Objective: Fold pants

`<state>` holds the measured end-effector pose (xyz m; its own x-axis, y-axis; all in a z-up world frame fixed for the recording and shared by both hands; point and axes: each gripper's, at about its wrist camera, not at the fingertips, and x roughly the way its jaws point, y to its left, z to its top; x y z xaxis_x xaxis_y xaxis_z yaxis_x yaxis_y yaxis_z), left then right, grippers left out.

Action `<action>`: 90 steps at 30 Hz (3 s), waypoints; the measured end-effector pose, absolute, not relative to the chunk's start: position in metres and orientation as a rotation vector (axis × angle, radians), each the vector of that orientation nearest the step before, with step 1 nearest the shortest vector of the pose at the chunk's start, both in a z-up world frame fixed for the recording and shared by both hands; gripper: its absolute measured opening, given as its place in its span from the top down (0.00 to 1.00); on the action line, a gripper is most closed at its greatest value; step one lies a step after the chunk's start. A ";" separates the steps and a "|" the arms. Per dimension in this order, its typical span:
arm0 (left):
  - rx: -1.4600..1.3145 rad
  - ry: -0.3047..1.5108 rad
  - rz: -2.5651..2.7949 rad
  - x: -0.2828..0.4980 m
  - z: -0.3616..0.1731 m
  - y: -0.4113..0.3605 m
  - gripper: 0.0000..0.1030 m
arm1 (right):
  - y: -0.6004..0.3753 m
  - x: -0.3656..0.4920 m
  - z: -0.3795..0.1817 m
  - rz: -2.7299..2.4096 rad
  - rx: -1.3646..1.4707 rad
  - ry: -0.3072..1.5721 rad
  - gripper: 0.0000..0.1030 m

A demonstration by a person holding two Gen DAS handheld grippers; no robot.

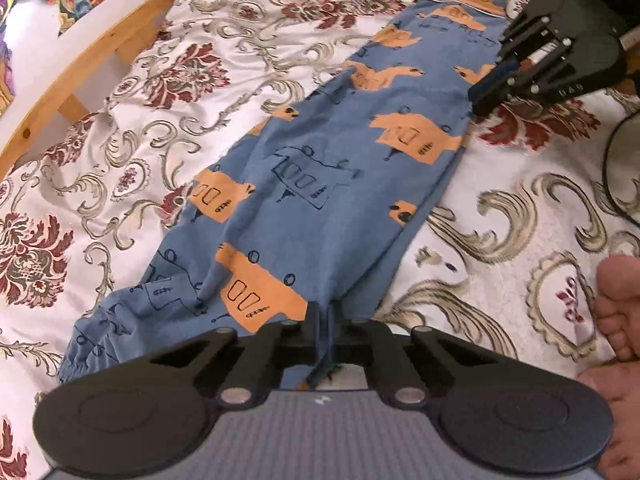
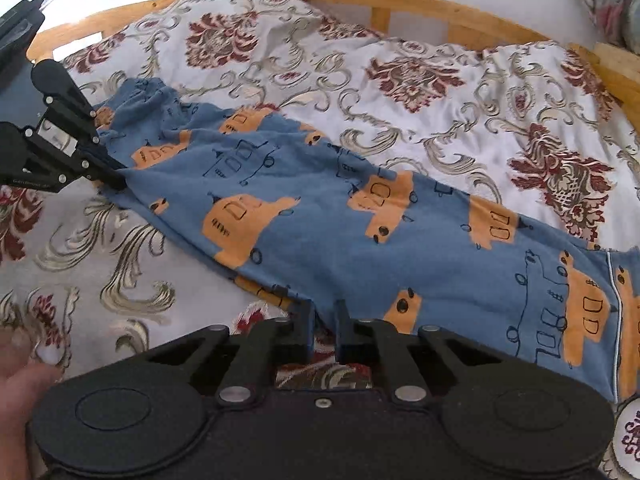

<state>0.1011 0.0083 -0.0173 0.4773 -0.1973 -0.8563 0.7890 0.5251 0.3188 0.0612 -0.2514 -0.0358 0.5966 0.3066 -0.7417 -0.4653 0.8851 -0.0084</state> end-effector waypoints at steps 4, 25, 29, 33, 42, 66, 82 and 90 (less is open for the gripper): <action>0.819 0.869 -0.702 0.098 -0.022 0.007 0.95 | -0.266 0.062 -0.020 0.458 -0.146 0.807 0.71; 0.503 0.955 -0.607 0.182 -0.034 -0.029 0.47 | -0.303 0.162 -0.027 0.295 0.182 0.757 0.59; 0.450 0.934 -0.618 0.184 -0.014 -0.037 0.44 | -0.336 0.085 -0.014 0.093 0.228 0.703 0.36; 0.491 0.856 -0.740 0.194 0.006 -0.091 0.38 | -0.355 0.035 -0.011 -0.114 0.220 0.622 0.35; 0.591 0.789 -1.093 0.239 0.017 -0.287 0.24 | -0.395 0.033 -0.031 -0.287 0.393 0.649 0.38; 0.624 1.030 -1.341 0.293 -0.029 -0.381 0.65 | -0.439 0.053 -0.048 -0.404 0.591 0.558 0.86; 0.631 0.892 -1.306 0.271 -0.027 -0.362 0.62 | -0.419 0.039 -0.043 -0.387 0.476 0.515 0.89; 0.612 0.943 -1.365 0.289 -0.034 -0.385 0.79 | -0.420 0.041 -0.047 -0.391 0.489 0.527 0.89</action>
<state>0.2888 -0.3845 -0.0340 -0.0527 -0.5361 -0.8425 0.9777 0.1441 -0.1529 0.0408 -0.4203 -0.0467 0.7965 -0.2276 -0.5602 0.4708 0.8147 0.3385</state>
